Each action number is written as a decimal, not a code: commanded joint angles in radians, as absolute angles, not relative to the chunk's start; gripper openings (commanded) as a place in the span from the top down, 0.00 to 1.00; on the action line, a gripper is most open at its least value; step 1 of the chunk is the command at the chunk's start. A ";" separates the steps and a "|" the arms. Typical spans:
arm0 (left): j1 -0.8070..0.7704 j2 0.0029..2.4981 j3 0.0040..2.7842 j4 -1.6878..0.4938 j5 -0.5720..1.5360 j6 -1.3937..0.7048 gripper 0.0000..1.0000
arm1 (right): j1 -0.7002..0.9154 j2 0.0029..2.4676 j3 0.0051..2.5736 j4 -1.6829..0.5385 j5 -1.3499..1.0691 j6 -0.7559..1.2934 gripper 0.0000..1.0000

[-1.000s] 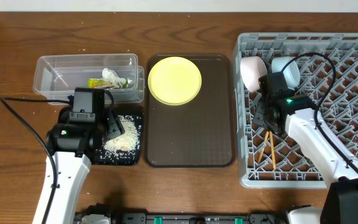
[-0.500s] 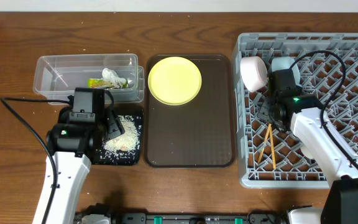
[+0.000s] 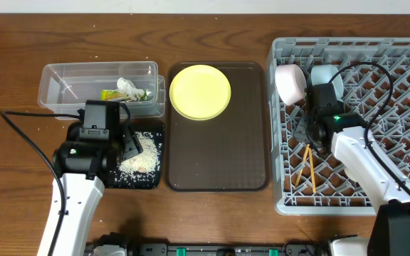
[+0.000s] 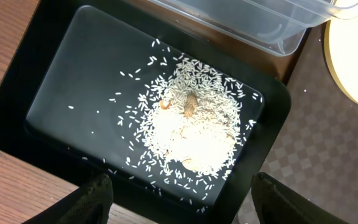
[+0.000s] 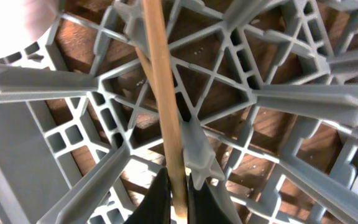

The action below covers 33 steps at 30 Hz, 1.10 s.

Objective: Sort waste into correct bins and load items into the dishwasher rack
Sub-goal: 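Insert the second chopstick upright into the rack beside the first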

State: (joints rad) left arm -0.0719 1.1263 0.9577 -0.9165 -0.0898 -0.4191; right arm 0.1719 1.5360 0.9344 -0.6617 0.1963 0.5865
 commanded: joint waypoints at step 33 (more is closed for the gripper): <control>-0.066 1.130 0.953 -0.920 -0.113 -0.424 0.26 | 0.163 1.519 1.125 -0.917 0.056 0.178 0.87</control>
State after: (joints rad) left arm -0.0719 1.1259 0.9577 -0.9165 -0.0898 -0.4191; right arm 0.1703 1.5078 1.1191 -0.9211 0.0517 0.2070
